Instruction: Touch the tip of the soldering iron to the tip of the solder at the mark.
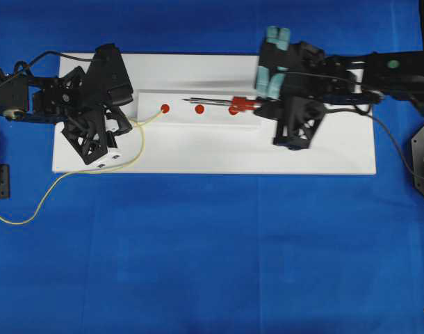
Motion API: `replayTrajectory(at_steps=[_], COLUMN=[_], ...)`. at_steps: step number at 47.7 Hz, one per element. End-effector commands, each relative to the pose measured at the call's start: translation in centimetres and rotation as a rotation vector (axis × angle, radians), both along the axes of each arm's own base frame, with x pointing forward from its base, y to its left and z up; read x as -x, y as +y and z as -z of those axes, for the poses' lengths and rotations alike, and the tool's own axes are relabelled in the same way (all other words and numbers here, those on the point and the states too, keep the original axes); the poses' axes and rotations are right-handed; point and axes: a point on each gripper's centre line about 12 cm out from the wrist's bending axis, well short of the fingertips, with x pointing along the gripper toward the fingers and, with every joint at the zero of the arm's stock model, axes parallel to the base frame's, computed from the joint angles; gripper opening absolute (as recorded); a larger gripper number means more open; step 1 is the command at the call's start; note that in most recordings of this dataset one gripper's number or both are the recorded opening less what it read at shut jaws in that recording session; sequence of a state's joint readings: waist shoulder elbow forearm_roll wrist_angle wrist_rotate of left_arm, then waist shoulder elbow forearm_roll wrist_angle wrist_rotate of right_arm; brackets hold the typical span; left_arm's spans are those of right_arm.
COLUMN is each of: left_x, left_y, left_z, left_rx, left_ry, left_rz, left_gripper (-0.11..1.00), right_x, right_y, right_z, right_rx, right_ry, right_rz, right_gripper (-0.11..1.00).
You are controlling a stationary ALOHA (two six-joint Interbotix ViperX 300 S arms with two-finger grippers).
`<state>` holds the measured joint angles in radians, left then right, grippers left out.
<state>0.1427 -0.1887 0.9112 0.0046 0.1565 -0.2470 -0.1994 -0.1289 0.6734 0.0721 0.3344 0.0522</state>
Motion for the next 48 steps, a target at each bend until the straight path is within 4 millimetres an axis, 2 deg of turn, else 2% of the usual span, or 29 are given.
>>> replayTrajectory(at_steps=[1, 15, 24, 48], left_x=[-0.6, -0.6, -0.6, -0.9], left_y=[0.0, 0.0, 0.0, 0.1], left_z=[-0.8, -0.9, -0.9, -1.0], left_rx=[-0.004, -0.004, -0.004, -0.004], left_ry=[-0.032, -0.034, -0.034, -0.035], left_rz=[0.0, 0.0, 0.0, 0.0], left_gripper=[0.02, 0.02, 0.02, 0.02], right_x=[-1.8, -4.2, -4.1, -4.0], right_y=[-0.4, -0.7, -0.6, -0.1], right_z=[-0.9, 0.8, 1.6, 1.9], right_rx=[0.012, 0.022, 0.016, 0.016], right_ry=[-0.029, 0.034, 0.062, 0.07], right_rz=[-0.005, -0.027, -0.031, -0.044], right_gripper=[0.07, 0.06, 0.07, 0.06])
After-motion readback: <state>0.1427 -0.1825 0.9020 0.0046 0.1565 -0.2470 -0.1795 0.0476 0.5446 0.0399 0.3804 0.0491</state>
